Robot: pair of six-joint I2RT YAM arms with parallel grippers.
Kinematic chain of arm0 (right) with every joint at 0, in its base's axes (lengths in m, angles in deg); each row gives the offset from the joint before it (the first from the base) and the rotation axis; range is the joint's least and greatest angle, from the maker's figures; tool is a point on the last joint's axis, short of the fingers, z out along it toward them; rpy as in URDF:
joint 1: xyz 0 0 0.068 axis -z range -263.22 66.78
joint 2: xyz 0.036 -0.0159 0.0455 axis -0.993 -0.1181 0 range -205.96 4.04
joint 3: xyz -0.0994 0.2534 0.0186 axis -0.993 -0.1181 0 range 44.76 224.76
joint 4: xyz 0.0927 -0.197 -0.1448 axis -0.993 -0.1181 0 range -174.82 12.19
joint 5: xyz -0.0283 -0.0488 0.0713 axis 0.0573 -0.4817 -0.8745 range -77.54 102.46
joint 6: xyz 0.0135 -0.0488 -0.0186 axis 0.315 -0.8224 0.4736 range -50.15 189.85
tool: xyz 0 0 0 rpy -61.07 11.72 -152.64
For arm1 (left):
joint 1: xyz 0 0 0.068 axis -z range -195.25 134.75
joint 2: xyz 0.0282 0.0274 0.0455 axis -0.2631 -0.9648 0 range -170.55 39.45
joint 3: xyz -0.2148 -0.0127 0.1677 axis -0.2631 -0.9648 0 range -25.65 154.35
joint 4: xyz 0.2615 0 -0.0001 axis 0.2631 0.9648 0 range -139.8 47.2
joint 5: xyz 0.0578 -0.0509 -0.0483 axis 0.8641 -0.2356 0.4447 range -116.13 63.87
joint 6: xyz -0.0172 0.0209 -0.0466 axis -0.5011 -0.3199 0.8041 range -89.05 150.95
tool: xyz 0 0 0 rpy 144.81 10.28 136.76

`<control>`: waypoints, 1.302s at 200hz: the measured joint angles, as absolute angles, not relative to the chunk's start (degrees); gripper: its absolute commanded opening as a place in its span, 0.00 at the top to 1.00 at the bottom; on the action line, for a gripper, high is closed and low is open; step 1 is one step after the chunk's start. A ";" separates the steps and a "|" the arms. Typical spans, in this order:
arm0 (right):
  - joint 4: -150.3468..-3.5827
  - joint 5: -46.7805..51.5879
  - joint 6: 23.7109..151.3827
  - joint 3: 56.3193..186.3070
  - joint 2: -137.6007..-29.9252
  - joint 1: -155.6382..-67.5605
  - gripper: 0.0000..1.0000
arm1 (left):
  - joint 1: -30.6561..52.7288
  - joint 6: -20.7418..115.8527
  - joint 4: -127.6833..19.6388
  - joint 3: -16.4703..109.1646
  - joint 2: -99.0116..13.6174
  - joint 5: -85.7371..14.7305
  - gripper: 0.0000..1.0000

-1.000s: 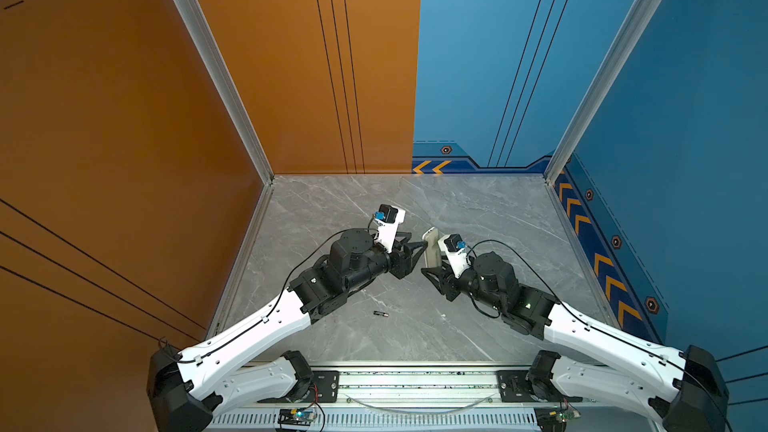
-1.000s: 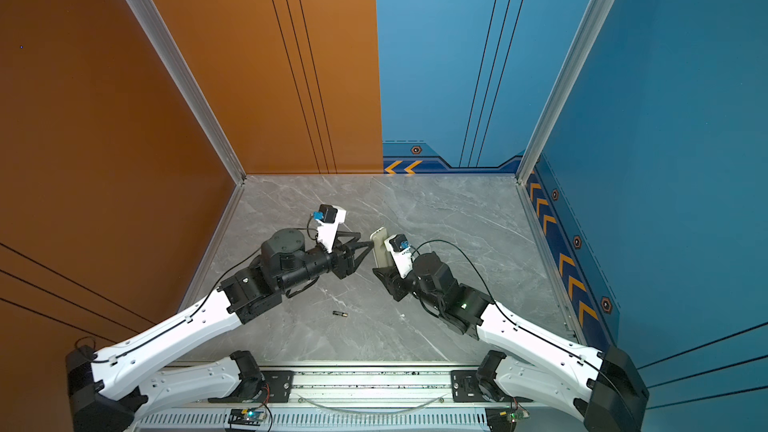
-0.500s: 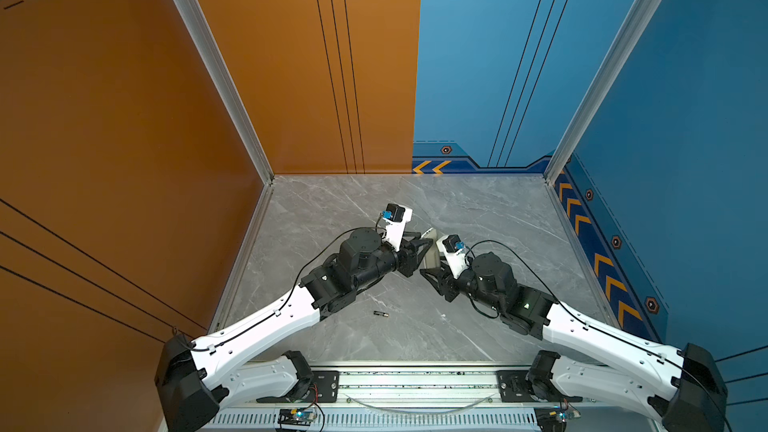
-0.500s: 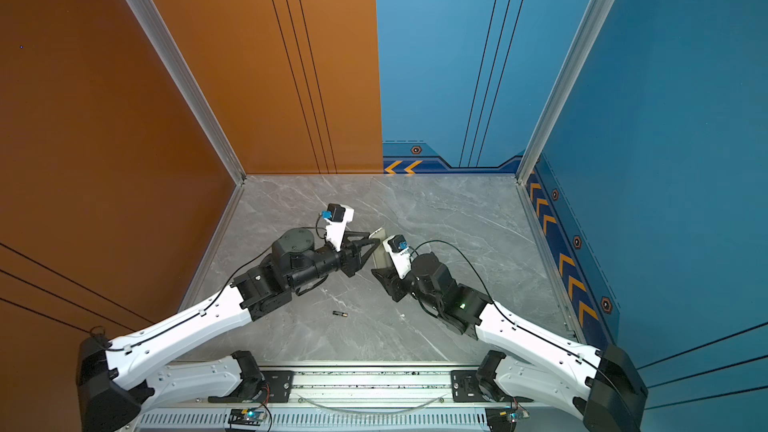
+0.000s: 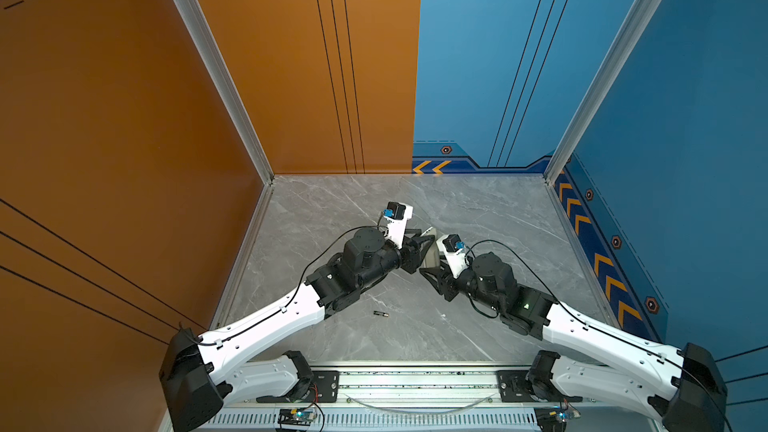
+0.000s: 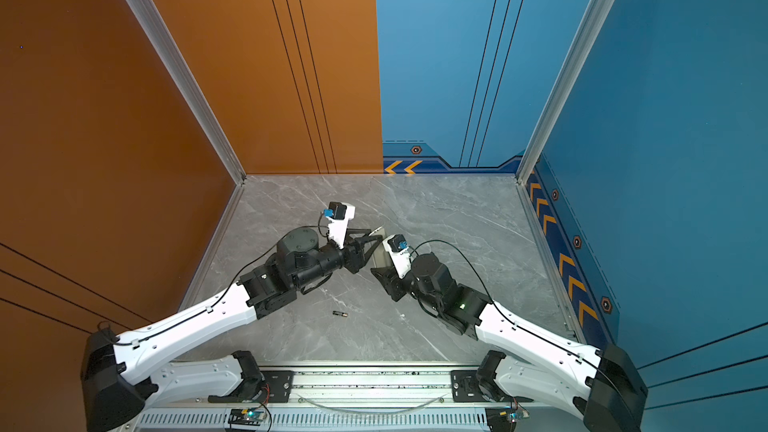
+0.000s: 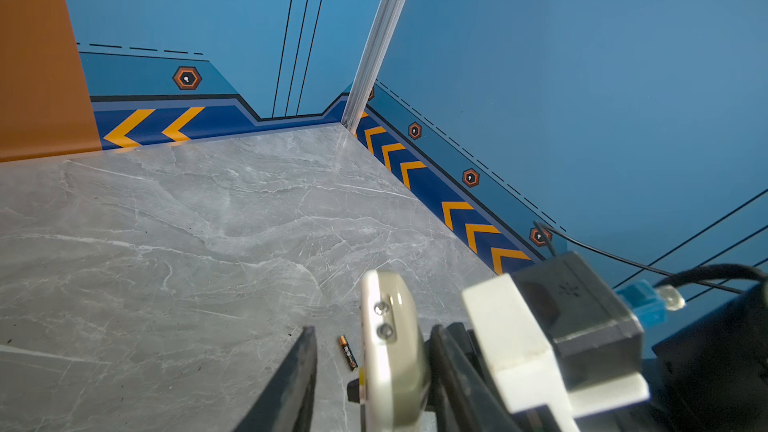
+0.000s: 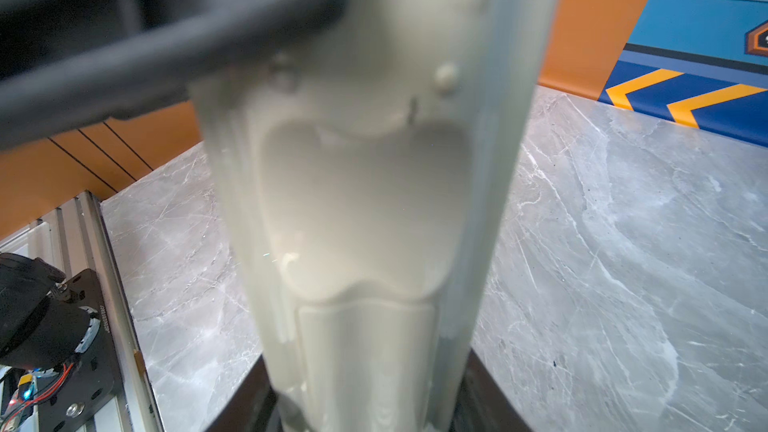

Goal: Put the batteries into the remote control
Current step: 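Grip the remote's back end with the left gripper while the right gripper holds it upright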

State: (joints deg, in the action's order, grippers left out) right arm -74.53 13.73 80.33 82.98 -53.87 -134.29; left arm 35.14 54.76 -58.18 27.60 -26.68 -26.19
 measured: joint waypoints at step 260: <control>-72.23 18.32 80.33 82.98 -54.31 -135.75 1.00 | 36.23 56.88 -64.37 27.27 -31.08 -24.68 0.70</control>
State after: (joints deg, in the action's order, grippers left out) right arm -72.23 18.32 80.33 82.98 -54.31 -135.75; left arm 36.23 56.88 -64.37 27.27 -31.08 -24.68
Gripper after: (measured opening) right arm 0.482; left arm 0.335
